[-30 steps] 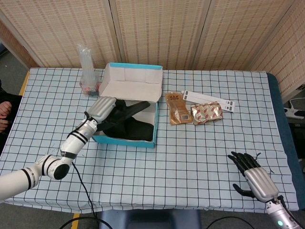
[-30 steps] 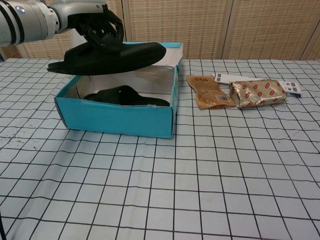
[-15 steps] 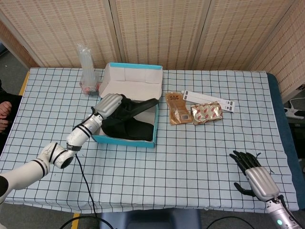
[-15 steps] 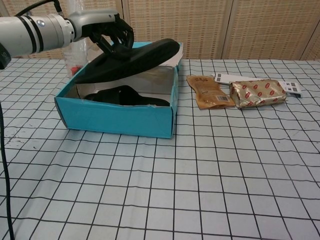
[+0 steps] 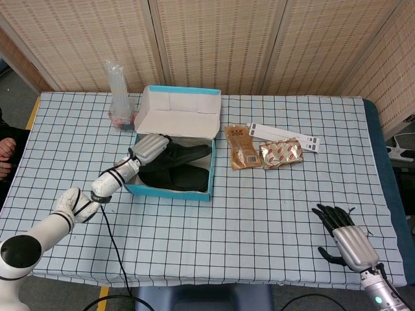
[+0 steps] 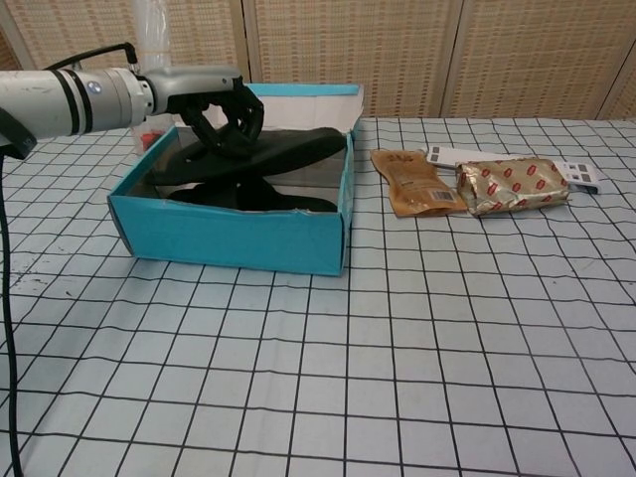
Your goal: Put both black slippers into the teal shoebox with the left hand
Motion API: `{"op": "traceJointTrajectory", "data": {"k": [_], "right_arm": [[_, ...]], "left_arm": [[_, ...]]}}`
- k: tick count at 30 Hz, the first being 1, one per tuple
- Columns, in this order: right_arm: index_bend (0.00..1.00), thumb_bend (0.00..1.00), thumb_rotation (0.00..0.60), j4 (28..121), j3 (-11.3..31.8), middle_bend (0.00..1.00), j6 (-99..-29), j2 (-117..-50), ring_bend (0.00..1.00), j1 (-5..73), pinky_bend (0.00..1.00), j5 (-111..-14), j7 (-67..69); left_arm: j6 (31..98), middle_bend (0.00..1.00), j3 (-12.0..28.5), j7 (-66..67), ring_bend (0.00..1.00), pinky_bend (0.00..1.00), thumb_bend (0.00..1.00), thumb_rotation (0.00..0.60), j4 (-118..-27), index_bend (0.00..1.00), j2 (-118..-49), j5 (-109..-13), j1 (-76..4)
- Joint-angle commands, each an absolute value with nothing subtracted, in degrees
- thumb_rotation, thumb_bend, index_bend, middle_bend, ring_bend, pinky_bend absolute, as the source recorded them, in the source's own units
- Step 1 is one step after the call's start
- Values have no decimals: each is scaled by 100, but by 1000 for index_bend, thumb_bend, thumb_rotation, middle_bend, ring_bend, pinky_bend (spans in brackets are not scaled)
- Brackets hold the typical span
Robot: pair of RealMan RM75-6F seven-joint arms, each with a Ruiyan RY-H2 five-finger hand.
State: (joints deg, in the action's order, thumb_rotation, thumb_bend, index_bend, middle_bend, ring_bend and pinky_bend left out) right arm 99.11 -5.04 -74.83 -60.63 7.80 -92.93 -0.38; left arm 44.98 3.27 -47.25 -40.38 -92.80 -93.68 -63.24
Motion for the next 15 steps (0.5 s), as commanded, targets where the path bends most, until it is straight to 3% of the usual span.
{"op": "traceJointTrajectory", "data": {"k": [1, 15], "right_arm": [[0, 217, 600, 9926, -515, 0, -7488, -6062, 0, 775, 0, -9310, -52], [0, 217, 600, 9939, -574, 0, -7462, -6060, 0, 785, 0, -9403, -35]], "left_arm": [[4503, 632, 272, -4869, 308, 342, 688, 600, -4042, 619, -9261, -9354, -6339], [4076, 630, -124, -5196, 297, 323, 668, 600, -3358, 619, -9751, -9349, -6403]]}}
